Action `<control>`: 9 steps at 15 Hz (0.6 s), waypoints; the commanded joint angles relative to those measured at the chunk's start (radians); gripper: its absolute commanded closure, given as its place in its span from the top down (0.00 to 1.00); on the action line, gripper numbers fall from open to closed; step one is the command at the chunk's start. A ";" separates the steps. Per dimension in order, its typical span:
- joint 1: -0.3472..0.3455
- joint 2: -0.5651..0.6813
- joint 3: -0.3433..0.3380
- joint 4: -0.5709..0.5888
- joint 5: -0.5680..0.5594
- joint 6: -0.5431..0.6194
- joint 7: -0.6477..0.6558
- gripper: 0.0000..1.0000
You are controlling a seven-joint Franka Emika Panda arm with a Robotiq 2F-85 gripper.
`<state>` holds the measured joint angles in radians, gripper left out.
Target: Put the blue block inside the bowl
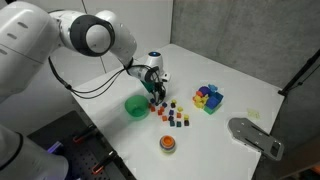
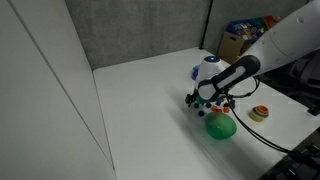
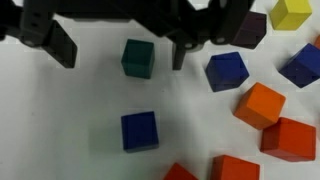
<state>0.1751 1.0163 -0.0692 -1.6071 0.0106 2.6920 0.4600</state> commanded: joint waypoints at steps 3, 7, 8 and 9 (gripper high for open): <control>0.032 0.051 -0.035 0.058 0.025 0.025 0.007 0.49; 0.042 0.025 -0.050 0.041 0.029 0.043 0.012 0.16; 0.042 0.008 -0.051 0.031 0.030 0.032 0.010 0.09; 0.034 -0.020 -0.045 0.007 0.032 0.010 -0.003 0.06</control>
<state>0.2014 1.0477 -0.1029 -1.5714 0.0156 2.7329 0.4659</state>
